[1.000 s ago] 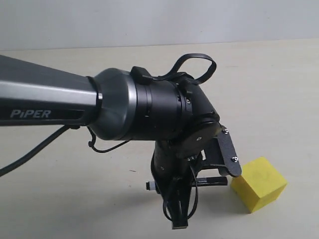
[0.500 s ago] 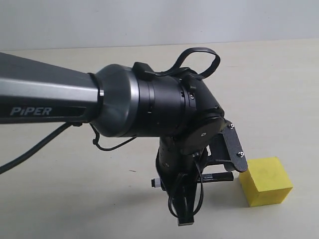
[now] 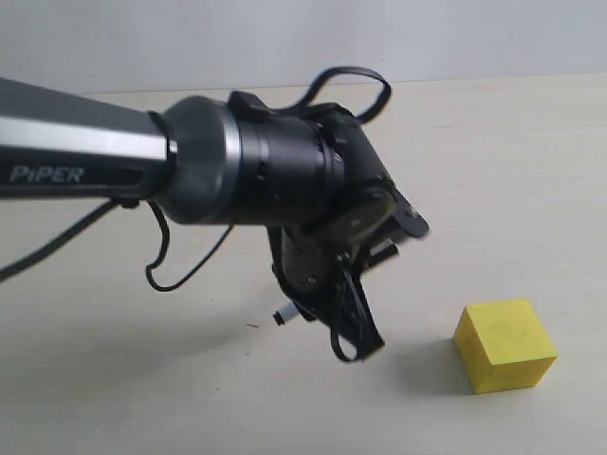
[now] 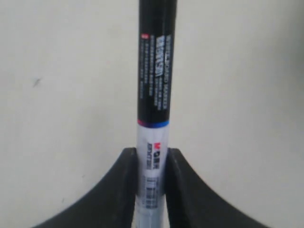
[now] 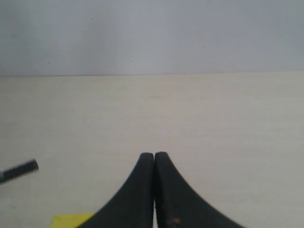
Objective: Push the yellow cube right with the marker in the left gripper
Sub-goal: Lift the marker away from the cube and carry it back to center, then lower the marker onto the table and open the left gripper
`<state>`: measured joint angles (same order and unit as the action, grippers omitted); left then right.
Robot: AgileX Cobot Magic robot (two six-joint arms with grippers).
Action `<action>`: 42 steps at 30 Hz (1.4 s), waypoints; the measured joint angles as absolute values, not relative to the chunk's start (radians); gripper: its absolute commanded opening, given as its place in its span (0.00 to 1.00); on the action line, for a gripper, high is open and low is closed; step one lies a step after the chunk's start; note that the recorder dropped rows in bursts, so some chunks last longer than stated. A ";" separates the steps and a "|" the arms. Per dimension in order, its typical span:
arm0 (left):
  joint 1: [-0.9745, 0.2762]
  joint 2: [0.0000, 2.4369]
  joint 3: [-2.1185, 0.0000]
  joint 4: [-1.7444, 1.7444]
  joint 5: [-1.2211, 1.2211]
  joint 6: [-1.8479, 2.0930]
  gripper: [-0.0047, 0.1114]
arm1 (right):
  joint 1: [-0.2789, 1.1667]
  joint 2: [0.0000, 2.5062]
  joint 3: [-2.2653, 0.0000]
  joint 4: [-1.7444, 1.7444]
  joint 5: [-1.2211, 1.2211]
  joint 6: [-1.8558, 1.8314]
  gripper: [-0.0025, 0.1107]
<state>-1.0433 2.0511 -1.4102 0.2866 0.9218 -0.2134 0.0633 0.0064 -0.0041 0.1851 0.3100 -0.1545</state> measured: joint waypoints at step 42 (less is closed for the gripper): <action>-0.778 2.147 -1.416 -0.030 0.785 -0.788 0.48 | 0.063 0.006 -0.004 0.185 0.310 -0.155 0.02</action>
<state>-0.7778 2.1470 -1.4161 -0.0302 0.7845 -0.7877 0.0633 0.0064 -0.0041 0.1851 0.3100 -0.1545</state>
